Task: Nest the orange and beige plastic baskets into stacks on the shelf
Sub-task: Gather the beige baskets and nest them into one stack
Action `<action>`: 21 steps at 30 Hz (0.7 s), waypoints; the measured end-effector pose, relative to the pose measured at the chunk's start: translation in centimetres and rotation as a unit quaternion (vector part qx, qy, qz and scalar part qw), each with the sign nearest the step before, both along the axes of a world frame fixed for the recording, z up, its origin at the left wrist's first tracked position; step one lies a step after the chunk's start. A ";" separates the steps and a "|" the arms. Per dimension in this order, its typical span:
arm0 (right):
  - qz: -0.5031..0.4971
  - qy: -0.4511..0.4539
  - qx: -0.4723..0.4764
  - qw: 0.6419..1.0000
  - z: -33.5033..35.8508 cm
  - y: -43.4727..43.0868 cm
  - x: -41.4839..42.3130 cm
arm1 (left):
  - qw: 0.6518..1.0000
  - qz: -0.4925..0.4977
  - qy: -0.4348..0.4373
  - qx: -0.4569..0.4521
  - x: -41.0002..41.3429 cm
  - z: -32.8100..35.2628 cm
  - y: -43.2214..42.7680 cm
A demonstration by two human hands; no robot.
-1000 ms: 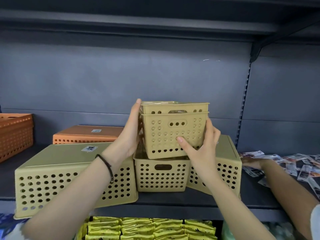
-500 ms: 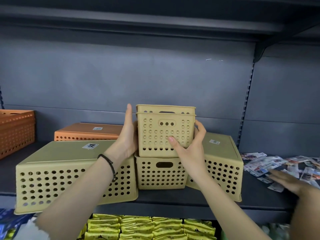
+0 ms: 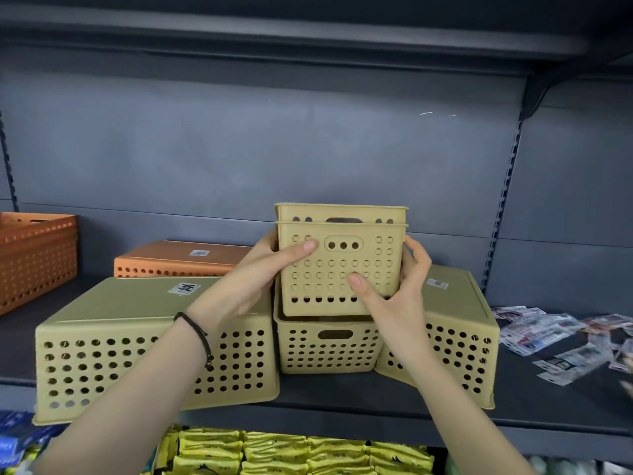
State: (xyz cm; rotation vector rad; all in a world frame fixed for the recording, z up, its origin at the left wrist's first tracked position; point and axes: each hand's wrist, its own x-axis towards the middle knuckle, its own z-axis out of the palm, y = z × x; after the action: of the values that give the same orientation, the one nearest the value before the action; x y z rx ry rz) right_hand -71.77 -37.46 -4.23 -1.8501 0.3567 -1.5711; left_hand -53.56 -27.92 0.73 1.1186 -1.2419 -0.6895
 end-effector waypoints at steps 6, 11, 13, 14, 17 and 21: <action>-0.002 -0.002 -0.020 1.000 3.2 -0.3 0.1 | 1.000 0.020 0.001 0.016 -0.1 3.1 0.3; -0.007 -0.007 -0.034 0.999 3.3 -0.6 0.2 | 0.998 0.039 -0.041 -0.024 0.1 3.3 0.6; 0.003 0.001 -0.027 1.000 2.7 -1.0 0.3 | 0.997 0.040 -0.058 -0.025 0.3 2.9 0.6; 0.008 0.007 -0.024 1.000 2.3 -1.2 0.4 | 0.997 0.042 -0.065 -0.019 0.5 2.5 0.5; 0.015 0.038 -0.011 0.999 0.9 -1.9 0.4 | 0.994 0.056 -0.089 0.014 0.9 0.8 0.4; 0.016 0.069 0.021 0.997 -0.7 -2.2 0.0 | 0.993 0.052 -0.092 0.050 1.1 -1.0 0.2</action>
State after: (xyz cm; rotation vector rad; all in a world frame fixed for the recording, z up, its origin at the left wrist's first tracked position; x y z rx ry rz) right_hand -71.79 -39.66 -4.93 -1.9278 0.4166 -1.4086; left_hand -52.43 -27.70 -0.32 1.3442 -1.3056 -0.5836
